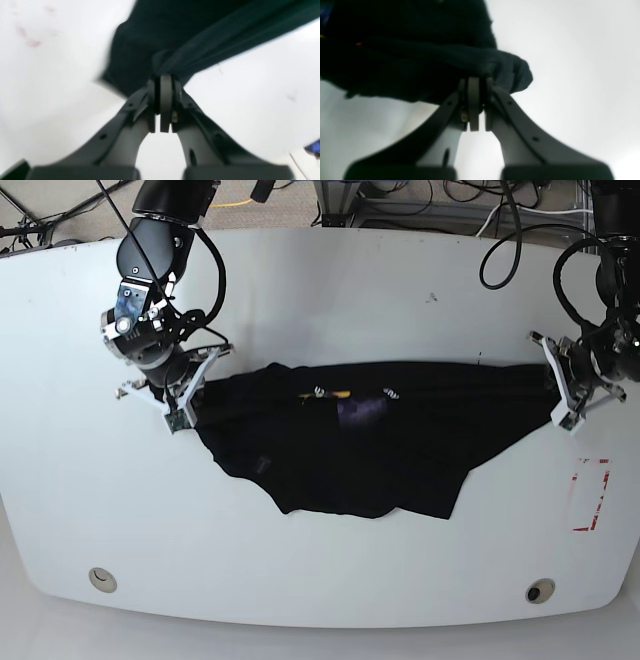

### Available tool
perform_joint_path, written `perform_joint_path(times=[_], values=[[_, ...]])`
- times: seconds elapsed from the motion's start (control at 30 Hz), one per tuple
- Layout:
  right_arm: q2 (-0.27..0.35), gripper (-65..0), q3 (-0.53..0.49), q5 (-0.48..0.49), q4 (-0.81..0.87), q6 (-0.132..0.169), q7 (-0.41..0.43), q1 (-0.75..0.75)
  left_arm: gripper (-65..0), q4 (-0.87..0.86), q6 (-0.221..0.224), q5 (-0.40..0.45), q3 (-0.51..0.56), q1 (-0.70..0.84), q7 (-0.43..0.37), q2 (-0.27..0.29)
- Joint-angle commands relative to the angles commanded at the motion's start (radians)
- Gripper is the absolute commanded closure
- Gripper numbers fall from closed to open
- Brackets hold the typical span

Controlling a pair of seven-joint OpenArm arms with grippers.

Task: Fold the T-shirt properly
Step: 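Lay the stretched shirt flat and release both grippers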

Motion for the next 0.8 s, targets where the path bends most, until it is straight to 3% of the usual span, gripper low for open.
perform_joint_path(times=[0.27, 0.5, 0.7, 0.8], values=[[-0.034, -0.8, 0.055, 0.002, 0.0, 0.002, -0.002, -0.117, -0.3, -0.028, -0.002, 0.163, 0.002, 0.132, -0.107, 0.002], [-0.034, -2.2, 0.078, 0.091, 0.002, 0.021, -0.006, -0.199, 0.0, -0.057, -0.002, 0.189, 0.0, 0.158, -0.107, 0.002], [-0.032, -30.9, 0.092, 0.157, 0.017, 0.025, -0.006, -0.275, 0.0, -0.055, -0.002, 0.184, -0.005, 0.183, -0.109, 0.017], [-0.028, -33.1, 0.092, 0.219, 0.061, 0.025, -0.006, -0.311, 0.0, -0.051, -0.002, 0.19, -0.006, 0.183, -0.109, 0.041]])
